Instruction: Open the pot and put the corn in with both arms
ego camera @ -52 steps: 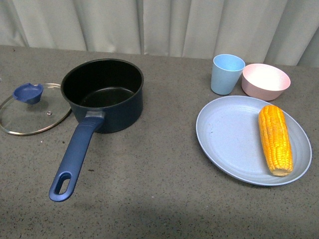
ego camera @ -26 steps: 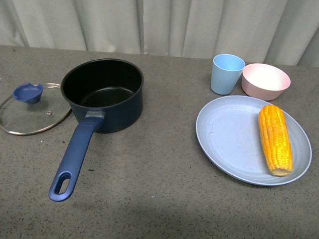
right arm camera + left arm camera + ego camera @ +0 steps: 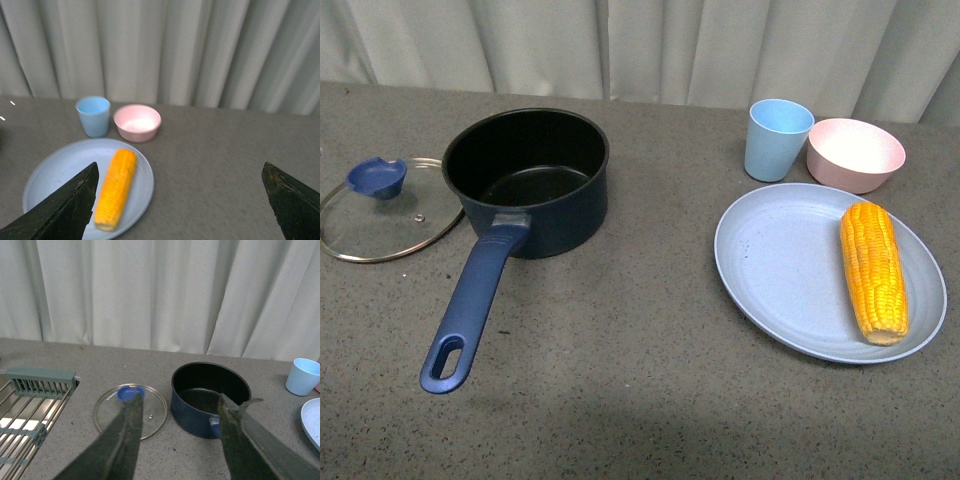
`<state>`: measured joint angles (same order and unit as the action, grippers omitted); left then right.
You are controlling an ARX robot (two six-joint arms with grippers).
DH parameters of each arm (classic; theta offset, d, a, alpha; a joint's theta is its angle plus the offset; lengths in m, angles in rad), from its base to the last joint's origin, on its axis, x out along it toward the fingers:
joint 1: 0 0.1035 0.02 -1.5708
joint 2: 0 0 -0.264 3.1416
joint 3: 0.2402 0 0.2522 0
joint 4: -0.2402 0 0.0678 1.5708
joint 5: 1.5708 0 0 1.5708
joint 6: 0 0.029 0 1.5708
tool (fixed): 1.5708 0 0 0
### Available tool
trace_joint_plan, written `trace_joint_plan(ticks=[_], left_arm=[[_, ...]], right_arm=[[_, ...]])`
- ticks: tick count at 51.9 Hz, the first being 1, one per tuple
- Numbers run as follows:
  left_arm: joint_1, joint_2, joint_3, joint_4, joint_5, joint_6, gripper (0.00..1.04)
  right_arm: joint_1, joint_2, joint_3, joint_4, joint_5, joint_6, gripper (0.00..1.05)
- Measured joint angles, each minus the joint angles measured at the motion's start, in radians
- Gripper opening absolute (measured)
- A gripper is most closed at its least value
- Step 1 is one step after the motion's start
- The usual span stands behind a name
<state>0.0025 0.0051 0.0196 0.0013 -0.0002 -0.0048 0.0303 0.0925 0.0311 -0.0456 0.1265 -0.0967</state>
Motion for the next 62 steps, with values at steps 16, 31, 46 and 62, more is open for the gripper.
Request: trace_joint_plan(ticks=[16,31,46,62], left_arm=[[0.0,0.0,0.0,0.0,0.0,0.001,0.99],[0.0,0.0,0.0,0.0,0.0,0.0,0.98],[0.0,0.0,0.0,0.0,0.0,0.0,0.98],[0.0,0.0,0.0,0.0,0.0,0.0,0.98]], right_arm=[[0.02,1.031,0.266,0.481,-0.019,0.085,0.95],[0.105,1.645,0.631,0.296,0.052,0.349,0.95],[0.139,1.836,0.825,0.169,0.062,0.422,0.95],[0.146,1.952,0.937,0.06,0.059,0.408,0.95]])
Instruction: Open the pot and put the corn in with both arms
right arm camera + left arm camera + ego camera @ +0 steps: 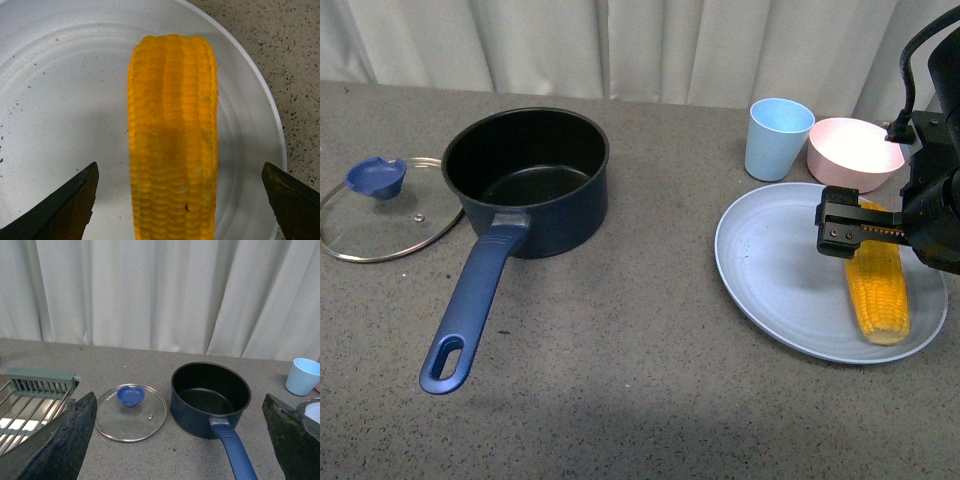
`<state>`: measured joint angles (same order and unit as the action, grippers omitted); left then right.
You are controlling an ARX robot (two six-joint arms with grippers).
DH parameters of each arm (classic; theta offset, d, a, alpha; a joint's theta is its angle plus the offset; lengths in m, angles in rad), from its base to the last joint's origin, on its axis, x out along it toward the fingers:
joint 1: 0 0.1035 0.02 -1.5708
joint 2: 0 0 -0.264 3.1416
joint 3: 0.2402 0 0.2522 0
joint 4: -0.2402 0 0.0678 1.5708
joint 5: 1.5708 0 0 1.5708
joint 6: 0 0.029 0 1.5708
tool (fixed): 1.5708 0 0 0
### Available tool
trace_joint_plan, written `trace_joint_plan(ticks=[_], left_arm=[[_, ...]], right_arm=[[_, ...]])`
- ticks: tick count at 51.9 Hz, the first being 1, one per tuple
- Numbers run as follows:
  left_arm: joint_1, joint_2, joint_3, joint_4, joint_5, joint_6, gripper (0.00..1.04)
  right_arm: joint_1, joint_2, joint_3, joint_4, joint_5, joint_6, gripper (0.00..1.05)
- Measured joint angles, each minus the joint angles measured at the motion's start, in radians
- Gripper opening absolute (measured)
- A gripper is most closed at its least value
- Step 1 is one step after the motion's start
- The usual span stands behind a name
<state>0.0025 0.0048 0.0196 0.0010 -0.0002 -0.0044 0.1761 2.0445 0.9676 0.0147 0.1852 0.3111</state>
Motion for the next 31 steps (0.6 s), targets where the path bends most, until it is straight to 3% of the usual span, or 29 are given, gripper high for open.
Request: trace_joint_plan(ticks=[4,12,19,31], left_arm=[[0.0,0.0,0.0,0.0,0.0,0.0,0.98],[0.0,0.0,0.0,0.0,0.0,0.0,0.98],[0.0,0.0,0.0,0.0,0.0,0.0,0.98],[0.0,0.0,0.0,0.0,0.0,0.0,0.98]], right_arm=[[0.003,0.005,0.003,-0.005,-0.004,-0.003,0.94],[0.008,0.006,0.005,-0.014,-0.008,-0.011,0.69],[0.009,0.011,0.006,-0.019,-0.014,-0.012,0.41],[0.01,0.011,0.006,-0.013,-0.018,-0.039,0.14]])
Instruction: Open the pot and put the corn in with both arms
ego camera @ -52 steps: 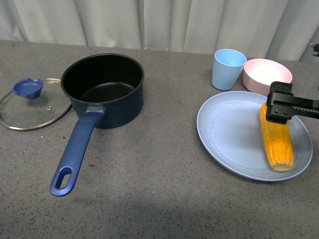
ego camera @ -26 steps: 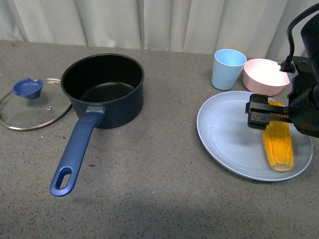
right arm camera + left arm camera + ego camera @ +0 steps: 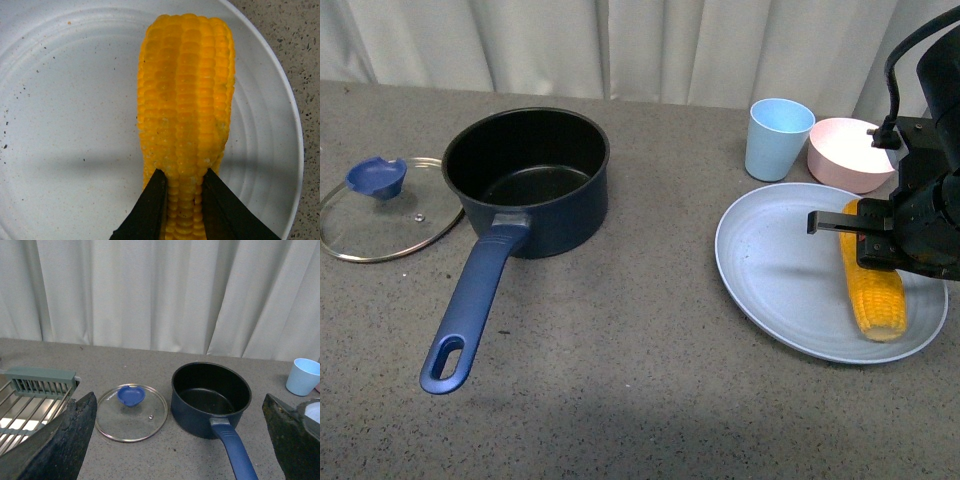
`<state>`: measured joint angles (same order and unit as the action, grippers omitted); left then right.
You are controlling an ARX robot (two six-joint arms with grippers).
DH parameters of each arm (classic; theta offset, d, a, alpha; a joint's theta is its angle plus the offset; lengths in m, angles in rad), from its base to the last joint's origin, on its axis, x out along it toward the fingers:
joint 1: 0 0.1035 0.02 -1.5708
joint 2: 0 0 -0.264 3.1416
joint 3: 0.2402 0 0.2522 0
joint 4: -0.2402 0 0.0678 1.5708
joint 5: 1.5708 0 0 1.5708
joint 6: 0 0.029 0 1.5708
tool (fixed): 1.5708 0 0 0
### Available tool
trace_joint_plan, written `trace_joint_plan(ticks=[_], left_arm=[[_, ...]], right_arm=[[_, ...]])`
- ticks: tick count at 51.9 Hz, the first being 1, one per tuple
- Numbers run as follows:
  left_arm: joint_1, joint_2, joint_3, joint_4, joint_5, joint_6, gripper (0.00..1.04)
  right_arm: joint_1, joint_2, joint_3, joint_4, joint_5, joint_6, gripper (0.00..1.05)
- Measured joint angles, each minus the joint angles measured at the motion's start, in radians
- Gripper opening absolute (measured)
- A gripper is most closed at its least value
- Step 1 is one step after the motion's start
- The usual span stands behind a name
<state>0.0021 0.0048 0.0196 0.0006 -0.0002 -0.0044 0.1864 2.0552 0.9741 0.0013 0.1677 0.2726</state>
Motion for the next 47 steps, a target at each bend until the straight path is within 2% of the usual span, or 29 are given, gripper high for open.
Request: trace_joint_plan(ticks=[9,13,20,28,37,47], left_arm=[[0.0,0.0,0.0,0.0,0.0,0.0,0.98],[0.0,0.0,0.0,0.0,0.0,0.0,0.98],[0.0,0.0,0.0,0.0,0.0,0.0,0.98],[0.0,0.0,0.0,0.0,0.0,0.0,0.98],[0.0,0.0,0.0,0.0,0.0,0.0,0.98],[0.0,0.0,0.0,0.0,0.0,0.0,0.98]], right_arm=[[0.004,-0.02,-0.001,0.013,0.006,-0.042,0.1],[0.01,-0.051,-0.002,0.025,-0.026,-0.042,0.09],[0.042,-0.123,0.061,0.022,-0.157,-0.017,0.07],[0.141,-0.129,0.284,-0.059,-0.369,0.097,0.06],[0.265,-0.01,0.527,-0.13,-0.411,0.167,0.05],[0.333,0.12,0.689,-0.209,-0.413,0.196,0.05]])
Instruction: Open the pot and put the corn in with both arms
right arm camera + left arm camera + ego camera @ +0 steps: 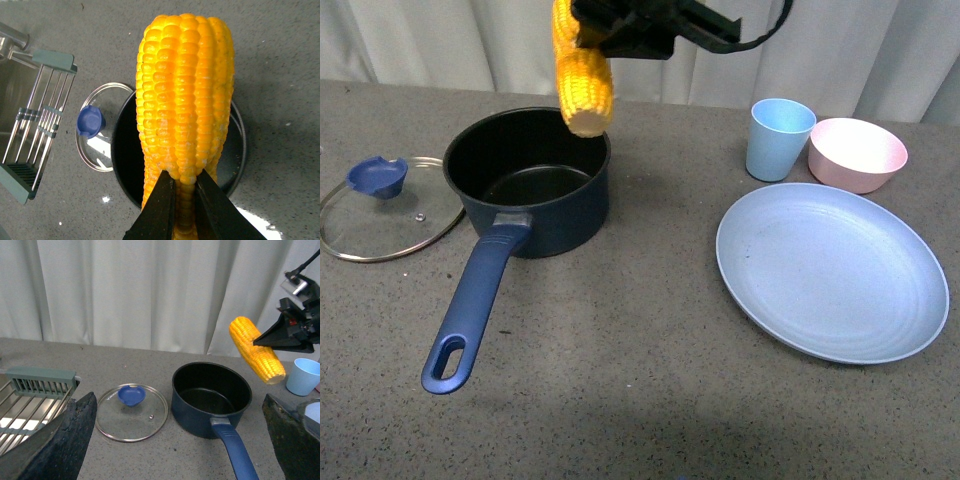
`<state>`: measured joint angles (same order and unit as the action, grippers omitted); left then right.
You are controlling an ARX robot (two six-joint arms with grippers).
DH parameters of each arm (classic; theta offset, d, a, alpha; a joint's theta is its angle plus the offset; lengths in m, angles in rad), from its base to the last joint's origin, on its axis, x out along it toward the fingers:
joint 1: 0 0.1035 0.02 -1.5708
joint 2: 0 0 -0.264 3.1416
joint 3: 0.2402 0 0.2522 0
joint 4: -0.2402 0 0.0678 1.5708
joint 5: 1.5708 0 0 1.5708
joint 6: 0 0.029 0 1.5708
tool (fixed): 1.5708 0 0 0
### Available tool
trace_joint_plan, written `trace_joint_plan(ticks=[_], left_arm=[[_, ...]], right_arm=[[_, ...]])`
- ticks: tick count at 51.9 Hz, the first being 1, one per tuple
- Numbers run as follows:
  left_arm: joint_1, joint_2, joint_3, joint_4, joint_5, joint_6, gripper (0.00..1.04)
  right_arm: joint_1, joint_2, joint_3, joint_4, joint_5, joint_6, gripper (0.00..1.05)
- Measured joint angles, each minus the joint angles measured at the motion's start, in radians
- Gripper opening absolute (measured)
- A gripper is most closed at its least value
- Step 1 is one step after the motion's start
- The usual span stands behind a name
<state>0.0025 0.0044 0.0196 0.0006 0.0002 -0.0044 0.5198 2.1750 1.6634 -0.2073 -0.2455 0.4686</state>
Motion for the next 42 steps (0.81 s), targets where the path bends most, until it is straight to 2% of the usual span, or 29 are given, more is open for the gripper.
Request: trace_joint_plan(ticks=[14,28,42], left_arm=[[0.0,0.0,0.0,0.0,0.0,0.0,0.98],[0.0,0.0,0.0,0.0,0.0,0.0,0.98],[0.0,0.0,0.0,0.0,0.0,0.0,0.98]], right_arm=[[0.055,0.092,0.128,-0.067,-0.004,0.026,0.05],[0.066,0.116,0.159,-0.08,0.001,0.032,0.06],[0.065,0.129,0.161,-0.077,0.014,0.034,0.53]])
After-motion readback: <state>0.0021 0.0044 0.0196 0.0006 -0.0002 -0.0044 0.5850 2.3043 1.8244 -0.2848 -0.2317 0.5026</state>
